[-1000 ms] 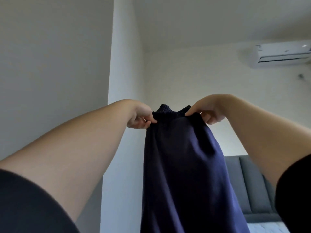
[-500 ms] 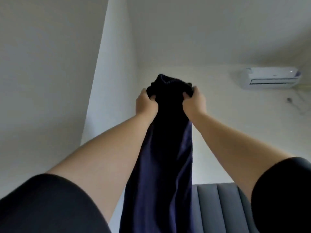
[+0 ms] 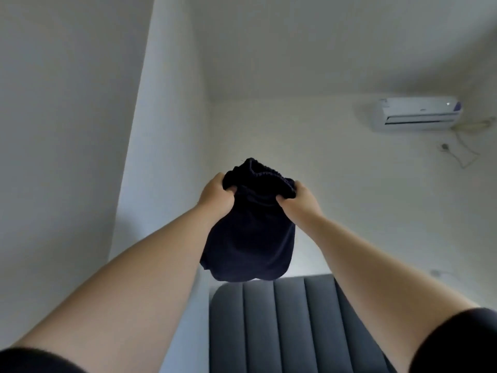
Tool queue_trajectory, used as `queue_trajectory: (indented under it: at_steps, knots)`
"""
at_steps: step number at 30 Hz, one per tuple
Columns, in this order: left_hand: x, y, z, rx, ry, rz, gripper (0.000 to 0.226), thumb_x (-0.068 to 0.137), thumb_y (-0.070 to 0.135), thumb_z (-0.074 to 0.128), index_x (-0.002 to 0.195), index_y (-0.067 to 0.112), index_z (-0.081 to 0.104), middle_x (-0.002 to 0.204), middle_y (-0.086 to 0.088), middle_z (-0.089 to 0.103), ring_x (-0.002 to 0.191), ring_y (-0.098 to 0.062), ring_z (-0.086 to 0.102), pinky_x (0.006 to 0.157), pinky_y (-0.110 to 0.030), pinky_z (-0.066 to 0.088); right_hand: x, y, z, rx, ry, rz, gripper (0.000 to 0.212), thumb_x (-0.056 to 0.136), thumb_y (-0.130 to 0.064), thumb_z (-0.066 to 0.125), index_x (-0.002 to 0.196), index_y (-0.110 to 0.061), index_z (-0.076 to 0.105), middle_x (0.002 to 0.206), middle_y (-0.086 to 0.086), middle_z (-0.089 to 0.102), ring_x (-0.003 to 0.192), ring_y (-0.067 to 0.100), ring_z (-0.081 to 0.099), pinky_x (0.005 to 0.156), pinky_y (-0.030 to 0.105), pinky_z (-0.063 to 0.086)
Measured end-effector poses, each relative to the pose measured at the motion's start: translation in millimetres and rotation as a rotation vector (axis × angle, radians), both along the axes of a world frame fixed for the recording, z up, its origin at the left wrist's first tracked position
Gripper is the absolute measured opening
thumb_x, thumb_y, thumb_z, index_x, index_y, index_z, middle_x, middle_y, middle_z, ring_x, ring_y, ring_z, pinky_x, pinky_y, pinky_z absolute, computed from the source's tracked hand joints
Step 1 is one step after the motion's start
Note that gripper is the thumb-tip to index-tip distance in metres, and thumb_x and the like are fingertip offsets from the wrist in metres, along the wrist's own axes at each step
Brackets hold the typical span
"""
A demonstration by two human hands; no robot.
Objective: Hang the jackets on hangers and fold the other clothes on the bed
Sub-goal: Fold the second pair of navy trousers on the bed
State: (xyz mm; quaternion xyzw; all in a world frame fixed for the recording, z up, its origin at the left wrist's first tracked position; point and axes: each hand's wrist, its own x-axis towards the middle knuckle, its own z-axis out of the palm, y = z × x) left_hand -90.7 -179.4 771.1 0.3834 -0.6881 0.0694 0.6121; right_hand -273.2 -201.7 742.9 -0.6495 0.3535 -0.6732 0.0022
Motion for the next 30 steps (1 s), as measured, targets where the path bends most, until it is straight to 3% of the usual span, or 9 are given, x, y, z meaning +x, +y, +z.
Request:
queue_trajectory:
  at_steps: [5, 11, 15, 17, 20, 22, 26, 28, 30]
  knots:
    - [14.4, -28.2, -198.7, 0.380, -0.017, -0.008, 0.019, 0.099, 0.018, 0.044, 0.117, 0.016, 0.051, 0.103, 0.001, 0.055, 0.095, -0.019, 0.050, 0.082, -0.030, 0.037, -1.3, -15.6, -184.1, 0.358, 0.115, 0.044, 0.016, 0.086, -0.019, 0.061, 0.100, -0.024, 0.055, 0.086, -0.008, 0.061, 0.083, 0.014, 0.057, 0.062, 0.025, 0.041]
    - [18.9, 15.7, -437.1, 0.794, 0.028, -0.056, 0.022, 0.099, 0.018, 0.045, 0.121, 0.020, 0.051, 0.117, -0.005, 0.057, 0.108, -0.025, 0.052, 0.090, -0.032, 0.040, -3.9, 33.2, -403.2, 0.765, 0.169, 0.111, 0.019, 0.083, -0.008, 0.066, 0.102, -0.005, 0.063, 0.090, 0.007, 0.065, 0.087, 0.020, 0.058, 0.084, 0.035, 0.047]
    - [11.6, 66.1, -550.2, 0.961, 0.045, -0.082, 0.031, 0.099, 0.019, 0.048, 0.130, 0.014, 0.049, 0.121, -0.006, 0.056, 0.115, -0.026, 0.052, 0.090, -0.028, 0.038, -14.1, 82.7, -511.7, 0.935, 0.185, 0.171, 0.015, 0.084, -0.001, 0.064, 0.098, -0.005, 0.063, 0.086, 0.006, 0.062, 0.080, 0.016, 0.056, 0.066, 0.018, 0.045]
    - [11.3, 92.4, -594.1, 1.011, -0.009, -0.076, 0.027, 0.097, 0.017, 0.050, 0.124, 0.013, 0.051, 0.117, -0.008, 0.058, 0.111, -0.028, 0.054, 0.086, -0.028, 0.039, -20.5, 106.1, -557.4, 1.000, 0.248, 0.173, 0.015, 0.081, 0.001, 0.067, 0.095, -0.002, 0.063, 0.082, 0.007, 0.059, 0.080, 0.015, 0.054, 0.065, 0.021, 0.042]
    - [11.9, 125.3, -641.8, 1.018, -0.267, 0.004, 0.020, 0.093, 0.018, 0.054, 0.113, 0.016, 0.055, 0.112, -0.010, 0.060, 0.109, -0.033, 0.053, 0.089, -0.038, 0.043, -30.4, 141.4, -618.9, 1.018, 0.462, 0.114, 0.023, 0.076, -0.007, 0.074, 0.095, -0.009, 0.062, 0.083, 0.002, 0.060, 0.083, 0.015, 0.055, 0.066, 0.026, 0.037]
    - [10.9, 140.9, -660.9, 0.907, -0.640, 0.157, 0.014, 0.091, 0.020, 0.054, 0.105, 0.022, 0.056, 0.116, -0.003, 0.057, 0.112, -0.030, 0.046, 0.085, -0.038, 0.038, -35.1, 158.5, -653.4, 1.023, 0.604, 0.074, 0.037, 0.074, -0.013, 0.076, 0.108, -0.010, 0.061, 0.103, 0.004, 0.065, 0.096, 0.021, 0.059, 0.076, 0.030, 0.042]
    - [1.6, 149.4, -691.1, 0.588, -1.292, 0.225, 0.038, 0.087, 0.015, 0.056, 0.125, 0.020, 0.054, 0.157, -0.002, 0.021, 0.141, -0.027, 0.016, 0.110, -0.042, 0.018, -41.1, 180.3, -696.6, 0.872, 0.873, -0.052, 0.031, 0.078, -0.020, 0.073, 0.103, -0.008, 0.060, 0.151, -0.001, 0.038, 0.127, 0.029, 0.039, 0.099, 0.036, 0.030]
    - [-0.8, 149.1, -699.6, 0.580, -1.368, 0.093, 0.044, 0.085, 0.012, 0.056, 0.129, 0.014, 0.052, 0.155, -0.005, 0.026, 0.147, -0.025, 0.005, 0.117, -0.042, 0.004, -47.6, 184.5, -703.1, 0.780, 0.784, -0.020, 0.030, 0.078, -0.011, 0.071, 0.105, -0.003, 0.062, 0.148, 0.003, 0.041, 0.134, 0.028, 0.036, 0.104, 0.037, 0.025]
    - [-1.9, 151.2, -700.6, 0.774, -1.221, -0.059, 0.041, 0.084, 0.013, 0.054, 0.125, 0.012, 0.052, 0.147, -0.008, 0.040, 0.145, -0.023, 0.015, 0.119, -0.037, 0.006, -57.5, 187.6, -701.1, 0.808, 0.734, 0.045, 0.044, 0.079, -0.009, 0.071, 0.122, -0.004, 0.060, 0.137, 0.007, 0.052, 0.140, 0.025, 0.032, 0.115, 0.040, 0.015]
